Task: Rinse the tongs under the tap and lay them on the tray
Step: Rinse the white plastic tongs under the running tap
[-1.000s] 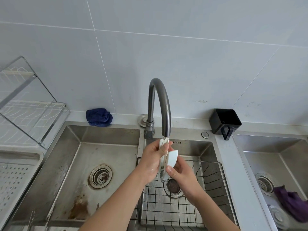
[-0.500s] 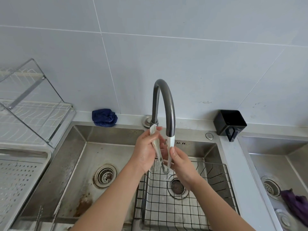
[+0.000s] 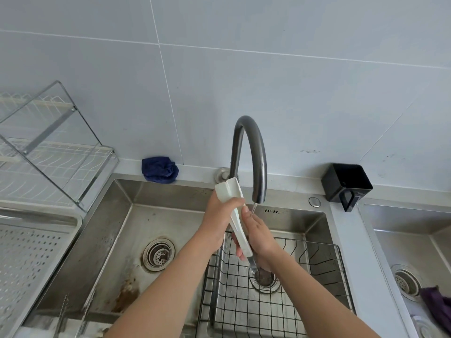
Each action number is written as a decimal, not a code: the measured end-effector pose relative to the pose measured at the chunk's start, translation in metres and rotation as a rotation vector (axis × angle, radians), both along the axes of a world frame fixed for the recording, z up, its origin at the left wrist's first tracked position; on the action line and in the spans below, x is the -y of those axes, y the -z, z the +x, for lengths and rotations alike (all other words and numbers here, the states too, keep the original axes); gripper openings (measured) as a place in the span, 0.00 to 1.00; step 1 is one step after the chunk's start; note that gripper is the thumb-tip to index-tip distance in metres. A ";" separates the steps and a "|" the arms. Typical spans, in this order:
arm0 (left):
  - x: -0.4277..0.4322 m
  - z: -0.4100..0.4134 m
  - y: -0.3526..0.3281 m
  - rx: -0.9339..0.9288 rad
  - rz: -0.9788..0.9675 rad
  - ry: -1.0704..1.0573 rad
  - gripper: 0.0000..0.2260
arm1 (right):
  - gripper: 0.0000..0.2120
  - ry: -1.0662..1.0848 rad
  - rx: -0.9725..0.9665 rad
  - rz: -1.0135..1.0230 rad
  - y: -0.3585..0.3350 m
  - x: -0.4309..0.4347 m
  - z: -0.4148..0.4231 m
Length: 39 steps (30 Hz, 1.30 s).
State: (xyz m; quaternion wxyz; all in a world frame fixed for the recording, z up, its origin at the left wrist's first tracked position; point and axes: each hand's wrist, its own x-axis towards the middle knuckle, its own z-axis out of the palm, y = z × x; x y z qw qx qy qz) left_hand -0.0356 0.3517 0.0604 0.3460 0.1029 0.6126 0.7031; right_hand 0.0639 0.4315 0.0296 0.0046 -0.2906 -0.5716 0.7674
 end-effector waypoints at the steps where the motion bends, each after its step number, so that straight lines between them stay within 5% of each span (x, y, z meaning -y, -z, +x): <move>1: 0.001 -0.001 0.000 0.023 -0.015 0.008 0.15 | 0.29 -0.017 0.008 -0.073 -0.001 -0.001 0.002; 7: -0.003 0.007 0.014 0.011 -0.127 -0.126 0.14 | 0.30 -0.091 0.001 -0.237 0.001 0.001 0.017; 13: -0.008 0.007 0.029 -0.087 -0.278 -0.361 0.14 | 0.23 -0.121 -0.002 0.059 0.006 0.023 0.031; 20: -0.012 0.006 0.014 0.468 0.115 -0.008 0.10 | 0.10 -0.016 0.014 0.360 0.007 0.002 0.026; 25: -0.027 0.013 0.005 0.273 -0.014 0.143 0.17 | 0.10 -0.037 -0.009 0.410 0.011 -0.008 0.024; 31: -0.022 0.026 0.010 0.088 -0.018 0.080 0.08 | 0.14 -0.060 0.059 0.695 0.028 -0.007 0.038; 36: -0.021 0.030 0.009 0.030 -0.013 -0.048 0.17 | 0.11 -0.104 -0.018 0.852 0.033 0.005 0.036; 39: -0.021 0.028 0.007 -0.045 0.008 -0.067 0.17 | 0.25 -0.069 -0.053 0.879 0.030 0.012 0.034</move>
